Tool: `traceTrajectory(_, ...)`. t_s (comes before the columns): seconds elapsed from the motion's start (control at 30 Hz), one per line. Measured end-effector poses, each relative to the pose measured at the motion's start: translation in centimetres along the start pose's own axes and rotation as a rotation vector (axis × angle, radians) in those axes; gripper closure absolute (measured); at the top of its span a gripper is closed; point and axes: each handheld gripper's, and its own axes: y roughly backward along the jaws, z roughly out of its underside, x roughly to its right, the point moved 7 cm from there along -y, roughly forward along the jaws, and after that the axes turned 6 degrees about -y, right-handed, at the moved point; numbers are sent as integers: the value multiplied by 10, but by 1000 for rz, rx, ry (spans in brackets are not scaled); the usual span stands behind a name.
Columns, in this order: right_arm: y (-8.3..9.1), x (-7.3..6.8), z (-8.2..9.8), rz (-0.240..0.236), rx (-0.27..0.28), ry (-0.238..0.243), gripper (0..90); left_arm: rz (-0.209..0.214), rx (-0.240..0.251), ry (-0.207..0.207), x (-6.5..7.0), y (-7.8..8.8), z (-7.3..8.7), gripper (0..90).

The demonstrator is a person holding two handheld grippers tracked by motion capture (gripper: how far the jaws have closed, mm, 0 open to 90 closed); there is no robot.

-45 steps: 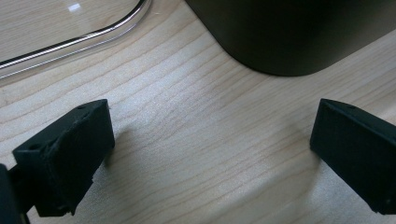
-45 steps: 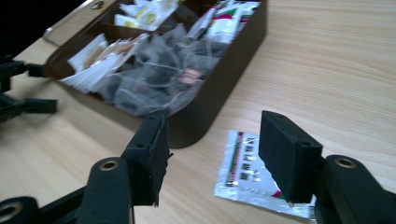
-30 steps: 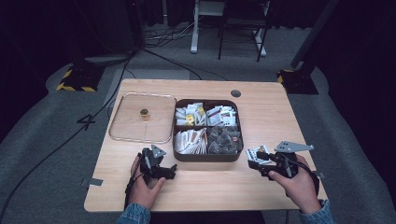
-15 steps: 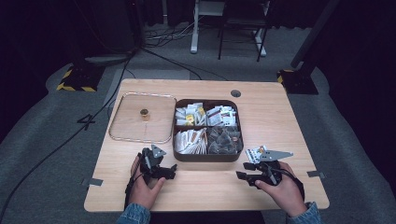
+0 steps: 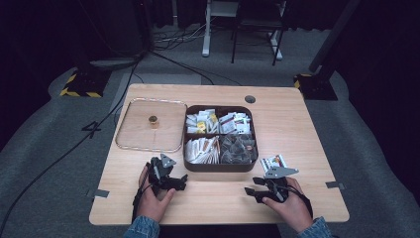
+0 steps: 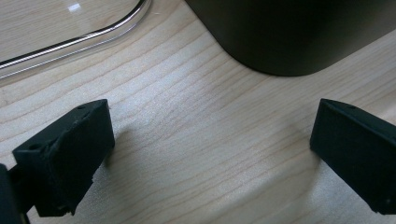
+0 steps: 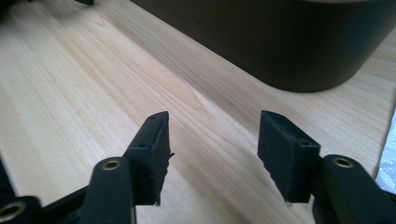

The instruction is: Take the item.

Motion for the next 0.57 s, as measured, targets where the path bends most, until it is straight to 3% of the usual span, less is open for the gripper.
traceTrajectory(0.2, -7, 1, 6, 35, -15, 59, 402, 0, 0, 0, 0, 0, 0, 1)
traceTrajectory(0.23, -10, 0, 7, 43, -6, 96, 360, 0, 0, 0, 0, 0, 0, 1)
traceTrajectory(0.3, -12, -1, 8, 52, -4, 125, 317, 0, 0, 0, 0, 0, 0, 1)
traceTrajectory(0.33, -13, -2, 9, 59, 5, 138, 252, 0, 0, 0, 0, 0, 0, 1)
traceTrajectory(0.37, -16, -2, 9, 61, 24, 136, 204, 0, 1, 0, 0, 0, 0, 1)
traceTrajectory(0.57, -18, -3, 9, 59, 20, 135, 184, -5, 0, 4, 0, 0, 0, 2)
